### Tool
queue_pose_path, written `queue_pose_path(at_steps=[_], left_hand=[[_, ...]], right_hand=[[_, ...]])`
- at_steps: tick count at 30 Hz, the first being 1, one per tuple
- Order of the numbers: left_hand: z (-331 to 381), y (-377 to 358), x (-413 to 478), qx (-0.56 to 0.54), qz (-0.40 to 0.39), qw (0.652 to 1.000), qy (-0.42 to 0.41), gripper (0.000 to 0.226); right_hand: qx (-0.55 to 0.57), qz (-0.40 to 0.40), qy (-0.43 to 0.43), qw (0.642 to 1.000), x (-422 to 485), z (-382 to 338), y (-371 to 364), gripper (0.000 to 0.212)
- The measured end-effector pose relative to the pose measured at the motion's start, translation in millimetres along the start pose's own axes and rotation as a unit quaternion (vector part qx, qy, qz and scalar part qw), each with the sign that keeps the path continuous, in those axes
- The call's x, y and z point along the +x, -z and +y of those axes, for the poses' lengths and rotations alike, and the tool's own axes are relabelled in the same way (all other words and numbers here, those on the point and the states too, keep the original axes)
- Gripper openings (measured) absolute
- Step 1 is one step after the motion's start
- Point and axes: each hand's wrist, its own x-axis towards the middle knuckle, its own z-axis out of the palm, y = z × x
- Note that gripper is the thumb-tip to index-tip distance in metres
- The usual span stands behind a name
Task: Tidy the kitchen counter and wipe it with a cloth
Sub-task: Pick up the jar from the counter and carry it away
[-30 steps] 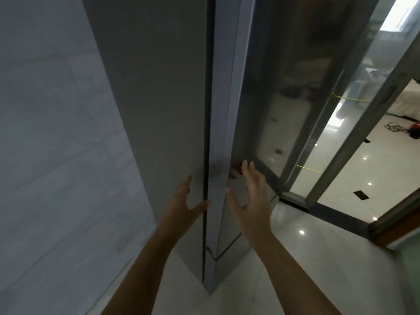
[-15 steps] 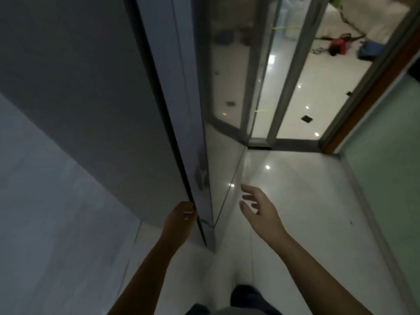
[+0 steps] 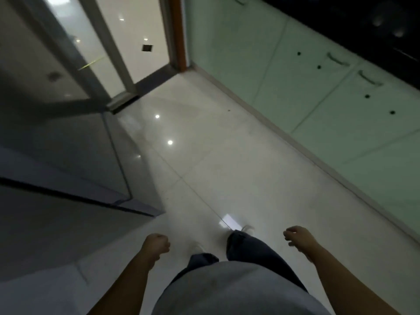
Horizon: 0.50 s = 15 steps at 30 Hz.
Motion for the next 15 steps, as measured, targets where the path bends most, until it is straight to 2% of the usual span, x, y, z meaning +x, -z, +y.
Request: queue_pose_path(at_steps=[5,8,11,13,15], left_hand=[[49.9,-42.7,6.2,0.096,-0.01,0.995,-0.028,0.019],[87.6,-90.5,8.1,0.162,-0.022,0.985,-0.061,0.023],[130.3,-168.0,4.2,0.241,-0.023,0.966,-0.091,0.014],[156.5,-234.9,-10.1,0.306,-0.036,0.944,-0.12,0.009],[180.2,-312.1,-32.4,0.37,-0.068,0.914,-0.152,0.018]], right_hand=[[0.18,0.058,-0.099,0.977,-10.0,83.0,28.8,0.015],[0.274,0.081,-0.13,0.95,-7.1,123.0,47.0,0.017],[0.352,0.092,-0.145,0.92,-0.4,163.8,72.8,0.014],[0.396,0.111,-0.152,0.899,7.1,196.4,96.3,0.018],[0.435,0.134,-0.166,0.875,13.9,234.4,124.2,0.026]])
